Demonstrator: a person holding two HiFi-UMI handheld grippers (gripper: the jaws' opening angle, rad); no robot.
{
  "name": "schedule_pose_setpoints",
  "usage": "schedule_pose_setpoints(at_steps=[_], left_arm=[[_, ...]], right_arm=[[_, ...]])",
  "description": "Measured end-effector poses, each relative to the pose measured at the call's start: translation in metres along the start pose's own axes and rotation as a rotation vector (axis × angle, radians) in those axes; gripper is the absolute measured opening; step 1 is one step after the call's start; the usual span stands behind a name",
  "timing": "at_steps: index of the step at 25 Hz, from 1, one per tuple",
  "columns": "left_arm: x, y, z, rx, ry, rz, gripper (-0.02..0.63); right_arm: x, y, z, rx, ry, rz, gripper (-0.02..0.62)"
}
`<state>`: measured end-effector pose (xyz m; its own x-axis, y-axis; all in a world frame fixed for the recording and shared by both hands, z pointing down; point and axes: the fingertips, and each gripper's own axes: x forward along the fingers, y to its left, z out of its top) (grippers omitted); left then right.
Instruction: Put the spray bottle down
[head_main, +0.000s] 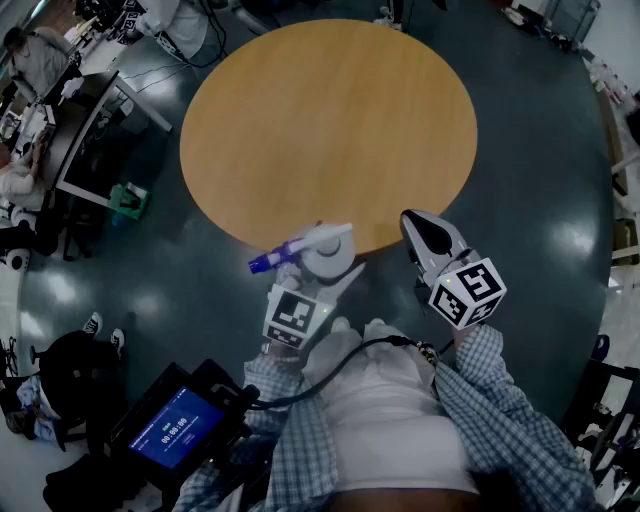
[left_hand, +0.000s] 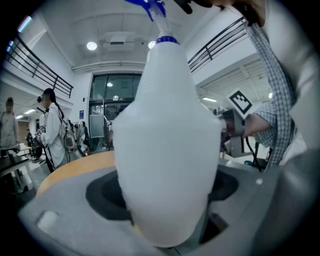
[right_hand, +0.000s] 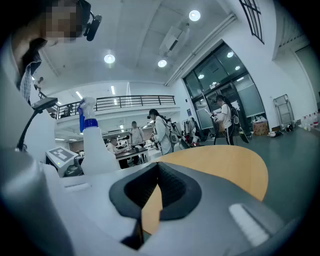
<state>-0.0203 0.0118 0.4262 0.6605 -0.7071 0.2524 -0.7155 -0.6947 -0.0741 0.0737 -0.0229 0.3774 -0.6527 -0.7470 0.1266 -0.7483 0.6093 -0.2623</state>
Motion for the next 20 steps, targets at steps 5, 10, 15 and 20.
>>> schedule_pose_setpoints(at_steps=[5, 10, 15, 20], left_arm=[[-0.0006, -0.0004, -0.0006, 0.002, 0.002, 0.001, 0.413], [-0.0012, 0.0007, -0.0009, 0.004, 0.002, 0.003, 0.413], [-0.0019, 0.0015, -0.0023, 0.002, 0.005, 0.007, 0.413], [-0.0019, 0.006, -0.0025, 0.0, 0.002, 0.018, 0.413]], right_arm=[[-0.0001, -0.0003, -0.0014, 0.0, 0.001, -0.001, 0.003], [0.0005, -0.0002, -0.0022, 0.003, 0.003, 0.001, 0.003], [0.0015, -0.0002, -0.0034, 0.008, 0.004, 0.002, 0.003], [0.0039, 0.0005, -0.0044, 0.018, 0.005, 0.012, 0.003]])
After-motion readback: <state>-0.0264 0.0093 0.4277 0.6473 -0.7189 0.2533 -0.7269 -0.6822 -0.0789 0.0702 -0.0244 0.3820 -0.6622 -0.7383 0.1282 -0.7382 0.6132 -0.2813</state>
